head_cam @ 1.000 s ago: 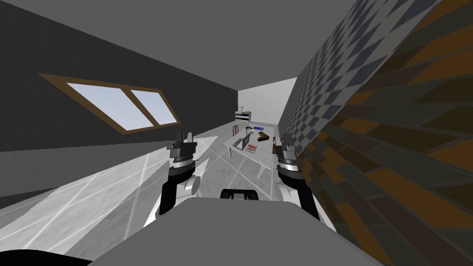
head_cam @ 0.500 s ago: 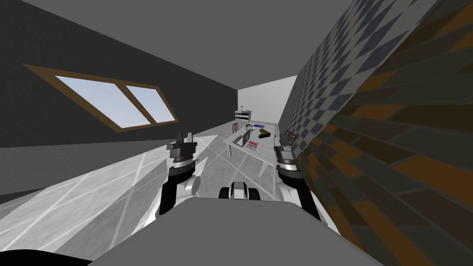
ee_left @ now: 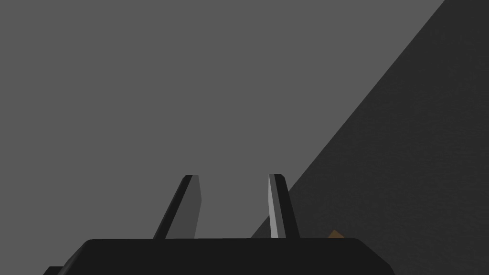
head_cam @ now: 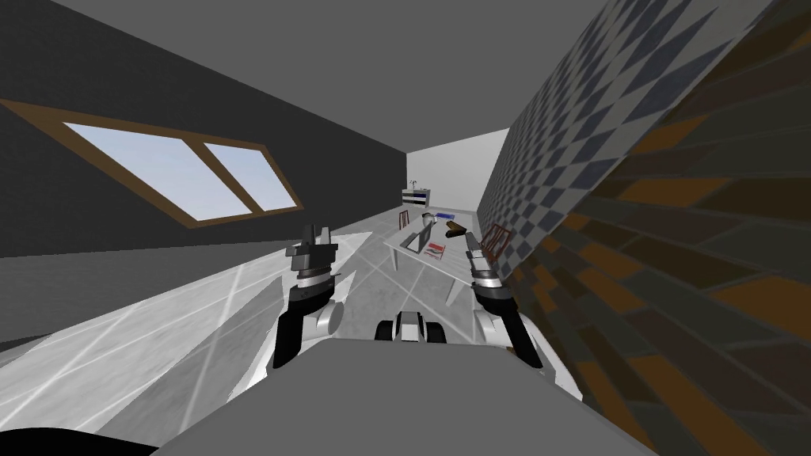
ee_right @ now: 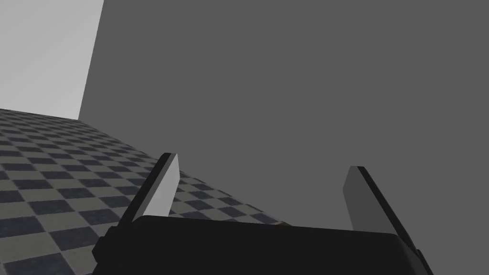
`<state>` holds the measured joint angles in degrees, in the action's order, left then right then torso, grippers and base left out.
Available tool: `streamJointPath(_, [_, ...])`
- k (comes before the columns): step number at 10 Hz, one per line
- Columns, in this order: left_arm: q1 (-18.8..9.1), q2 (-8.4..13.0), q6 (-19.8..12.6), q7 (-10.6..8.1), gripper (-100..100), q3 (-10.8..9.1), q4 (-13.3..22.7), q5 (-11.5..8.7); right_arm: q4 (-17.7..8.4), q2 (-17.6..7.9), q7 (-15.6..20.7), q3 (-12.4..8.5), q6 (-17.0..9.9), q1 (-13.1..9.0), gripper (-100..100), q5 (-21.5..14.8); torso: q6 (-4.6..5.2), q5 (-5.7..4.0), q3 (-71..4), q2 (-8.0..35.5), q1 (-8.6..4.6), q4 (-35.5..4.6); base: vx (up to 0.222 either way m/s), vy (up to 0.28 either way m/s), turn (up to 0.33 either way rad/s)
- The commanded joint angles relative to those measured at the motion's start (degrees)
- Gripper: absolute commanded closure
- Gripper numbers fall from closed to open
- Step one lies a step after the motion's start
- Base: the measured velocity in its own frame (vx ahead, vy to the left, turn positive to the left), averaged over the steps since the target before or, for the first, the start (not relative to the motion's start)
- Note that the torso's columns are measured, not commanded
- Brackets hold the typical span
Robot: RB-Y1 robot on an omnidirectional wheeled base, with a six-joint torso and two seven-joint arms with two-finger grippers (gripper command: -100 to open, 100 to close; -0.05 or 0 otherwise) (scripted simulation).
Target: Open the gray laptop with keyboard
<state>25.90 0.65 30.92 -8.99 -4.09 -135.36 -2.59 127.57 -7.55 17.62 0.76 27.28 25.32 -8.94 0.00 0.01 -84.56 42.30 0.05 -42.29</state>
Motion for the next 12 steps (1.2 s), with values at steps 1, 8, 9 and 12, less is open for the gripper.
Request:
streamJointPath(1, [0.00,0.00,0.00,0.00,0,0.00,0.00,0.00,-2.45,-0.92,4.51,-1.10,-1.38,-1.34,-100,-4.04,0.01,-0.01,0.00,0.00,-0.03,0.00,0.081,0.109,-0.039])
streamJointPath(8, [0.00,0.00,0.00,0.00,0,0.00,0.00,0.00,-8.87,-2.24,15.20,-3.83,-4.59,-5.31,-100,-13.59,0.01,0.00,0.03,0.03,0.01,-0.01,0.075,0.076,-0.033])
streamJointPath(9, [0.00,0.00,0.00,0.00,0,0.00,0.00,0.00,-9.89,-2.35,16.83,-4.25,-5.09,-5.93,-100,-15.07,0.00,0.01,-0.04,-0.07,0.03,0.02,0.078,0.094,-0.038])
streamJointPath(12, [0.00,0.00,0.00,0.00,0,0.00,0.00,0.00,-12.99,-2.52,21.49,-5.47,-6.57,-7.74,-100,-19.30,0.00,-0.02,0.00,-0.01,-0.08,0.00,0.071,0.088,-0.035])
